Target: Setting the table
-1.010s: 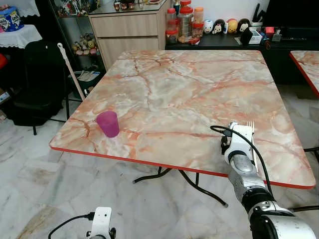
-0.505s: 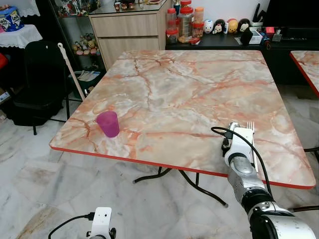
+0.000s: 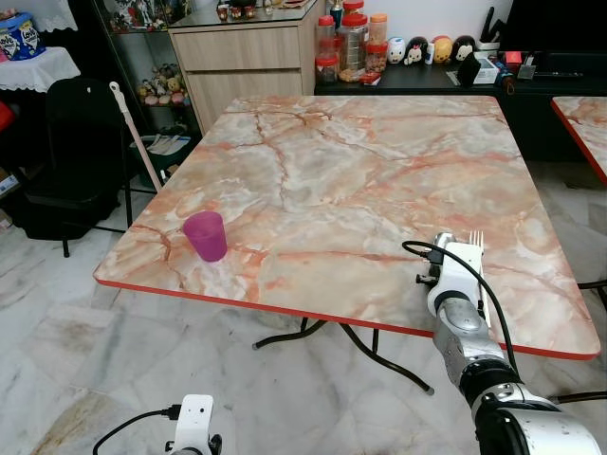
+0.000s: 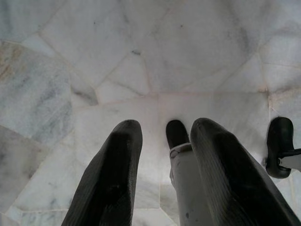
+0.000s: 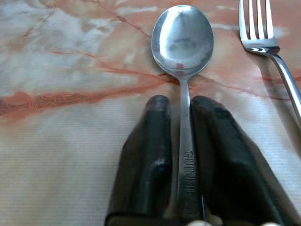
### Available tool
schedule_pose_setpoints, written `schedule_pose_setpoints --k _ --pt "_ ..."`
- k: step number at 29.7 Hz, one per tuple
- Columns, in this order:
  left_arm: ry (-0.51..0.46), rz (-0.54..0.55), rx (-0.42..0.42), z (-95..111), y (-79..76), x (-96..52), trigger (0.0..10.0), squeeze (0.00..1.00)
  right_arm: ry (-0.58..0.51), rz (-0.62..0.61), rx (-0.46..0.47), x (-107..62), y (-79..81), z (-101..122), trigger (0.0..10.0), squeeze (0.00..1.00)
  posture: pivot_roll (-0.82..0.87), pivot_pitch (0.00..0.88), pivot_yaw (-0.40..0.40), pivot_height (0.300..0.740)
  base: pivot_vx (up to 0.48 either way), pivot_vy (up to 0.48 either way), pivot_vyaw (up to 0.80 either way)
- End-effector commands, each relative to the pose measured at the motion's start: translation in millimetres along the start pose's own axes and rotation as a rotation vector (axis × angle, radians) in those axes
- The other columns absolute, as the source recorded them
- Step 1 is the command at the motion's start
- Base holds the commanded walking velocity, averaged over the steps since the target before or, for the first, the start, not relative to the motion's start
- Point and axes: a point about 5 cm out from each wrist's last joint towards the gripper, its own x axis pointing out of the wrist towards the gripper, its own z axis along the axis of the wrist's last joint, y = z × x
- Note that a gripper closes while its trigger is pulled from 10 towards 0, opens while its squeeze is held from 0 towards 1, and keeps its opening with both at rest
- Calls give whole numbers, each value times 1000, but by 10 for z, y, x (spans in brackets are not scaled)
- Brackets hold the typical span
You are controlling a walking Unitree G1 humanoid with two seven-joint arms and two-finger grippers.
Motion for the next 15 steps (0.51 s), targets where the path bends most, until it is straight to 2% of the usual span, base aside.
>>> schedule_pose_setpoints --k 1,10,15 --pt "26 2 6 -54 30 -9 10000 0 10 11 15 2 55 9 0 0 -37 0 89 740 0 0 0" --pt "27 -4 13 -46 20 -6 10000 0 -2 28 19 0 87 29 0 0 -39 0 89 740 0 0 0" --pt "24 9 15 -44 25 -6 10000 0 -61 65 -1 -1 148 120 0 0 -39 0 88 740 0 0 0"
